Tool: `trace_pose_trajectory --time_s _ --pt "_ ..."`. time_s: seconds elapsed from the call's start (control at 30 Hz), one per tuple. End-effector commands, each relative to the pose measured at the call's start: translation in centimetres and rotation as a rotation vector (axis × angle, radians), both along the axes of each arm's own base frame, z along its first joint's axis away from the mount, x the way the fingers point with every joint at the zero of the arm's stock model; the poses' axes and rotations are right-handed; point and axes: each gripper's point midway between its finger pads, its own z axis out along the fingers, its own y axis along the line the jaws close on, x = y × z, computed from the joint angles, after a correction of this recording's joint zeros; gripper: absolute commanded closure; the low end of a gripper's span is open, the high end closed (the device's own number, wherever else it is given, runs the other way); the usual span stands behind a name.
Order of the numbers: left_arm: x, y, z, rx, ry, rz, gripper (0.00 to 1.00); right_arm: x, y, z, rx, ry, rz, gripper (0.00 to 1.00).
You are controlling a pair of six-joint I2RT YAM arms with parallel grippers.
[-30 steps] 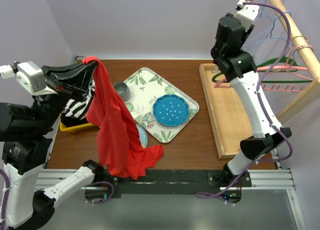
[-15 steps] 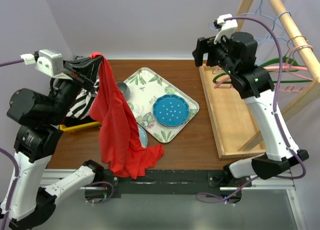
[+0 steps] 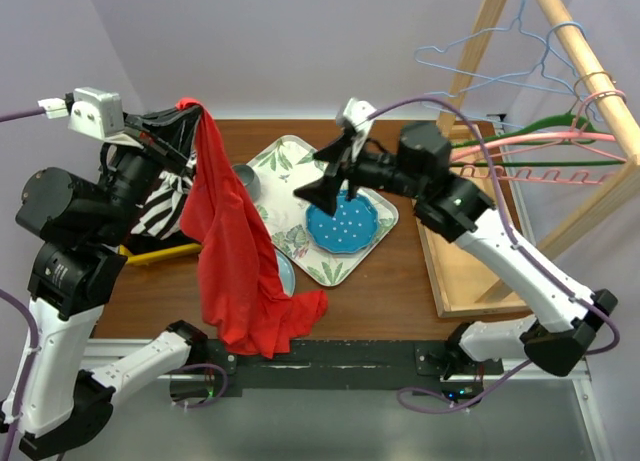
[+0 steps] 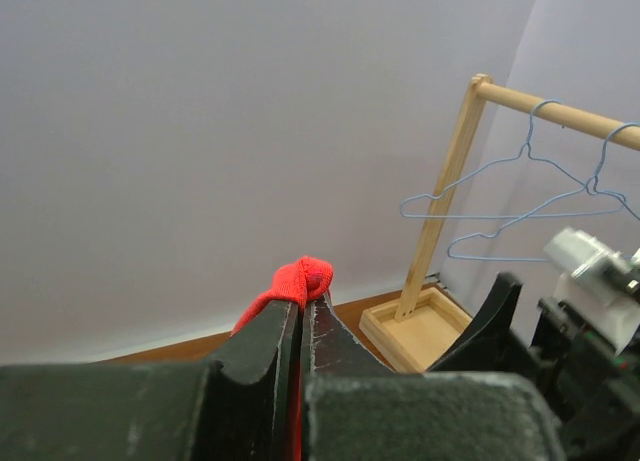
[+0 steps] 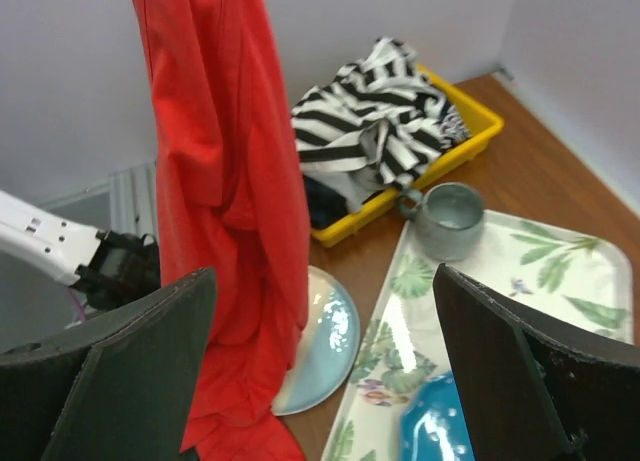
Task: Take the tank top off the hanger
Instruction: Place the hanger at the clothesline, then place the tank top in the bin.
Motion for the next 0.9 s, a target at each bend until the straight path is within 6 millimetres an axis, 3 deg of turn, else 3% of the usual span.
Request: trace_pose_trajectory --time_s 0.0,0.1,0.13,0.17,0.23,0.27,0.3,0.5,0.67,0.87 --pt "-1.7 1.0 3.4 -0.073 -0.077 -0.001 1.0 -0.8 3.7 -0.4 0.035 -0.028 0.028 0.05" --pt "-2.2 1.4 3.8 -0.083 -0.089 0.008 1.0 -2.4 6.0 -1.9 0.06 -0.015 0.073 0.01" --pt "-2.4 1.6 4.0 -0.087 -0.096 0.012 1.0 -3.1 6.7 -4.5 0.032 0.017 0.098 0.01" --pt "-2.6 1.8 4.2 -0.094 -0.101 0.013 1.0 -3.2 7.3 -4.0 0.082 -0.009 0.109 0.01" --pt "-3.0 2.0 4.6 -0.104 -0.112 0.009 1.0 -3.4 8.2 -6.4 0.092 0.049 0.123 0.01" --pt "-3.2 2.0 4.6 -0.106 -0.114 0.005 1.0 -3.5 8.7 -6.1 0.121 0.036 0.136 0.01" --pt "-3.3 2.0 4.7 -0.113 -0.118 0.0 1.0 -3.4 9.6 -7.4 0.107 0.053 0.154 0.01" --pt "-3.0 2.0 4.2 -0.104 -0.108 0.014 1.0 -8.7 13.8 -11.6 0.064 0.097 0.382 0.02" --pt "-2.9 2.0 4.1 -0.099 -0.109 0.014 1.0 -9.3 15.6 -13.1 0.044 0.108 0.375 0.01" --pt "-2.5 2.1 3.5 -0.078 -0.099 0.035 1.0 -10.9 15.9 -14.1 0.044 0.131 0.456 0.01"
